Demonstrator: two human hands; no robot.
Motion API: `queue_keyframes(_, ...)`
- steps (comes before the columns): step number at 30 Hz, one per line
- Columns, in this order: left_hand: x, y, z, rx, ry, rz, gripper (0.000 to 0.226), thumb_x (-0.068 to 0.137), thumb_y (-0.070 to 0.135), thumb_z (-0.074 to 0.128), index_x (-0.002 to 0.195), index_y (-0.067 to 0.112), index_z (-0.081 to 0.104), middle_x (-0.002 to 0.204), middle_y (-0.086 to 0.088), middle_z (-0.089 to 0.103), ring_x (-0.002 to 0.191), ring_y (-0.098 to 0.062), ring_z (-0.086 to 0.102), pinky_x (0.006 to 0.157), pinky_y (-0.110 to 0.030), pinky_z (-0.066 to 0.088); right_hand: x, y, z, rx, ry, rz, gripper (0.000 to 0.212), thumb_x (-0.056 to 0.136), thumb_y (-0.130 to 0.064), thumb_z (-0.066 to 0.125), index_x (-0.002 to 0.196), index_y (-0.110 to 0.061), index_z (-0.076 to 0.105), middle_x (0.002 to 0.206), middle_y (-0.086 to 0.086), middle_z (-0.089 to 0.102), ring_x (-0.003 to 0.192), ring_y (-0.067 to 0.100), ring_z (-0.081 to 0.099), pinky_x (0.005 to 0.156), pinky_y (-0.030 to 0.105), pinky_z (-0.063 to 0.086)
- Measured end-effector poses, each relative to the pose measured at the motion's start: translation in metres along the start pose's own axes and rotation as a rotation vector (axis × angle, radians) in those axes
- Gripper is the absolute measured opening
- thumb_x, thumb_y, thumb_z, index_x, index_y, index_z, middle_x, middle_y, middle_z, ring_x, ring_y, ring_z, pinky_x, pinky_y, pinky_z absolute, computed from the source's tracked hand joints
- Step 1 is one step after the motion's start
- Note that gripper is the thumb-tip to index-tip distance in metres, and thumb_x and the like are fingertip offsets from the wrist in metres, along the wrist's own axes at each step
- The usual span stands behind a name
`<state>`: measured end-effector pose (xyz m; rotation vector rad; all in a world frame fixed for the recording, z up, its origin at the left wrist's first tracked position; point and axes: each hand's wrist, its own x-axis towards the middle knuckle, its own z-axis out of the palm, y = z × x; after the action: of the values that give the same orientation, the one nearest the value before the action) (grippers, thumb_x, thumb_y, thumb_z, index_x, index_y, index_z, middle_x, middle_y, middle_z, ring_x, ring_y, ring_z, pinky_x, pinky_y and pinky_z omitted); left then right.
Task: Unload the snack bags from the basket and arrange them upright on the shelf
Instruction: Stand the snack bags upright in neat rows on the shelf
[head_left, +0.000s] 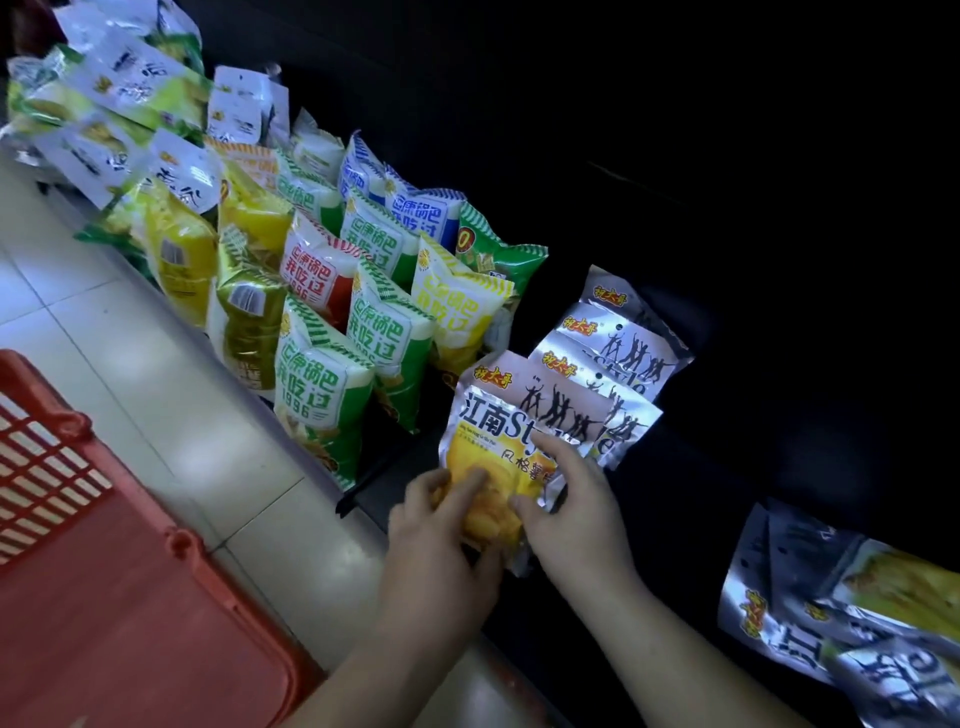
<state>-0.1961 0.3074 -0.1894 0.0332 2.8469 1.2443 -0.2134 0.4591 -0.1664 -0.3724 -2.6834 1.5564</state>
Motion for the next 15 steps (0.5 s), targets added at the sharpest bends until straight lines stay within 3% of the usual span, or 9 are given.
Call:
queue_keyframes(3, -0.004, -0.002, 0.007, 0.119, -0.016, 0.051, 0.073, 0.079, 0.042, 0.075, 0.146, 0.046, 0.044, 0.145, 0.005, 0.033, 0.122, -0.022, 0.039, 0.103, -0.029, 0.037, -0.004, 0.012, -0.001, -0.018, 0.032, 0.019, 0.057, 0.082, -0.017, 0.083, 0.122, -0.049, 0.057, 0.121, -0.015, 0.050, 0.103, -0.003, 0.049, 0.075, 0.007, 0.038)
queue_keyframes(6, -0.005, -0.006, 0.009, 0.167, 0.000, 0.058, 0.075, 0.077, 0.045, 0.075, 0.145, 0.046, 0.044, 0.140, 0.005, 0.040, 0.118, -0.022, 0.039, 0.100, -0.032, 0.042, -0.012, 0.022, -0.006, -0.013, 0.038, 0.059, 0.060, 0.081, -0.017, 0.084, 0.125, -0.048, 0.058, 0.119, -0.015, 0.050, 0.105, -0.004, 0.050, 0.072, -0.001, 0.038)
queue_keyframes(11, -0.009, -0.009, 0.014, 0.229, -0.008, 0.100, 0.073, 0.080, 0.053, 0.070, 0.146, 0.048, 0.041, 0.139, 0.009, 0.040, 0.119, -0.018, 0.037, 0.100, -0.031, 0.043, -0.020, 0.035, -0.010, 0.012, 0.092, 0.062, 0.066, 0.075, -0.025, 0.088, 0.122, -0.056, 0.054, 0.113, -0.019, 0.043, 0.098, -0.030, 0.044, 0.074, 0.004, 0.042)
queue_keyframes(13, -0.007, -0.007, 0.016, 0.221, -0.008, 0.101, 0.072, 0.081, 0.051, 0.071, 0.146, 0.048, 0.041, 0.140, 0.009, 0.039, 0.121, -0.018, 0.036, 0.100, -0.029, 0.041, -0.017, 0.037, -0.011, 0.069, 0.088, 0.042, 0.068, 0.077, -0.020, 0.087, 0.124, -0.056, 0.053, 0.116, -0.024, 0.046, 0.107, -0.025, 0.046, 0.088, 0.010, 0.045)
queue_keyframes(15, -0.004, -0.007, 0.019, 0.200, -0.005, 0.097, 0.071, 0.083, 0.050, 0.071, 0.147, 0.048, 0.040, 0.141, 0.009, 0.038, 0.122, -0.017, 0.034, 0.098, -0.026, 0.038, -0.011, 0.036, -0.012, 0.129, 0.078, 0.047, 0.069, 0.082, -0.015, 0.083, 0.129, -0.055, 0.052, 0.122, -0.030, 0.047, 0.115, -0.008, 0.052, 0.097, 0.021, 0.049)
